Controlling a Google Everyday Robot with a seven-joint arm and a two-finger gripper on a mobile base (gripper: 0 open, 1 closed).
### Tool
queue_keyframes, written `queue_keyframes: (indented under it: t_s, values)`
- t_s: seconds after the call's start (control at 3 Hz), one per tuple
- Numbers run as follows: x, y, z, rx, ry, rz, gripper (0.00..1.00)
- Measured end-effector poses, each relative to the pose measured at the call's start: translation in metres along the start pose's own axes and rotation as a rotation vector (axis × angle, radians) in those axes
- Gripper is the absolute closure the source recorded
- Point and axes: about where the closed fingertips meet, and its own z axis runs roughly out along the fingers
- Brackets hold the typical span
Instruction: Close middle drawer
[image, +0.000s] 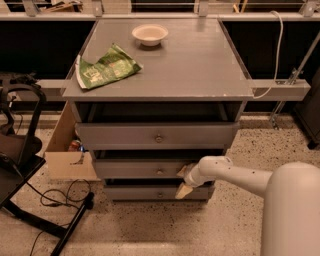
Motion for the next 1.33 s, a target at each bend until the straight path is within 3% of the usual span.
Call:
queue_keyframes:
  t_s: [0.33,0.67,1.0,1.33]
  values:
    - [0.001,0.009,-0.007,-0.005,0.001,-0.008,0.44]
    - [0.007,0.017,-0.04,-0.023,0.021,-0.064,0.68]
    - [0.018,0.032,-0.092,-0.056,0.098,-0.113,0.92]
    - [0.02,0.049,-0.151,-0.074,0.211,-0.158,1.0]
